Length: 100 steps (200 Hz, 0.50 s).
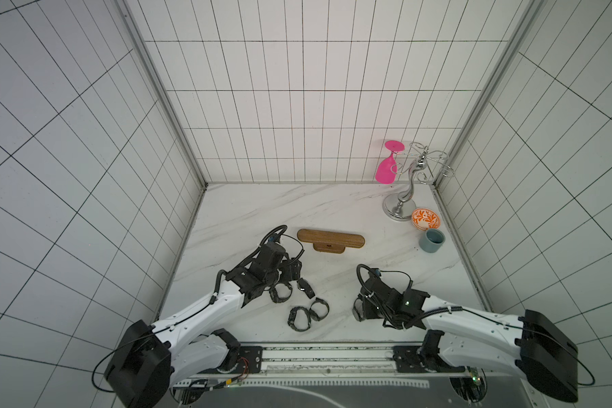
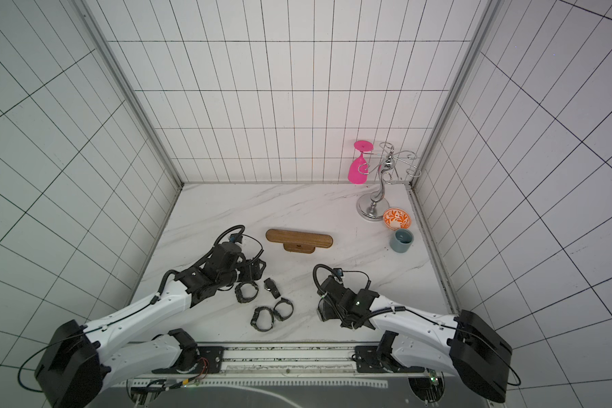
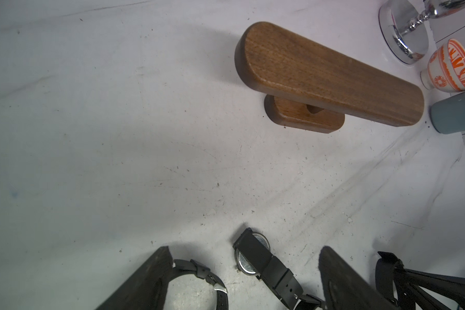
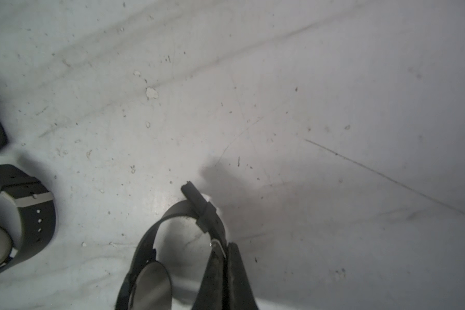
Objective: Place watch on stand
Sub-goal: Pick up the watch at the center of the board.
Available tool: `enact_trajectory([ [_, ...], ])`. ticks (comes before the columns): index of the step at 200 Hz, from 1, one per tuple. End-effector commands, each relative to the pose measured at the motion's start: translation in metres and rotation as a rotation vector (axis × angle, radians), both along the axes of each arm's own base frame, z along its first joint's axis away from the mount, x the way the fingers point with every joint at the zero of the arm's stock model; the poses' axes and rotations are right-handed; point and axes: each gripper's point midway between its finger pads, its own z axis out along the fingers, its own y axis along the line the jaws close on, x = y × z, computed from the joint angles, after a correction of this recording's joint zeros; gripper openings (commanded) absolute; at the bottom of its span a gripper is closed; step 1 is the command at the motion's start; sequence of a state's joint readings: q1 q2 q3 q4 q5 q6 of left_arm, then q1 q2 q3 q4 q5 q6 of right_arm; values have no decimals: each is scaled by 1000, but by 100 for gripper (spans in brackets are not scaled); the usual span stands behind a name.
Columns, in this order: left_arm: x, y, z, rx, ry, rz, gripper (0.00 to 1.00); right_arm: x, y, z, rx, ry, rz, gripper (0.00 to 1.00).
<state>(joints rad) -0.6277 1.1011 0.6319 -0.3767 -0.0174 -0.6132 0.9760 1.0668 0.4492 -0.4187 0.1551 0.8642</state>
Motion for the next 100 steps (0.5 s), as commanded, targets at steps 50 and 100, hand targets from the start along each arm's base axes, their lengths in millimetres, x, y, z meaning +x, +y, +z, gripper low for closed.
enact_trajectory([
  [50,-10,-55,57,-235,-98,-73,85,57,33,89,172,-305,-70,0],
  [100,-35,-91,80,-391,-160,-130,84,83,62,153,287,-458,-47,0],
])
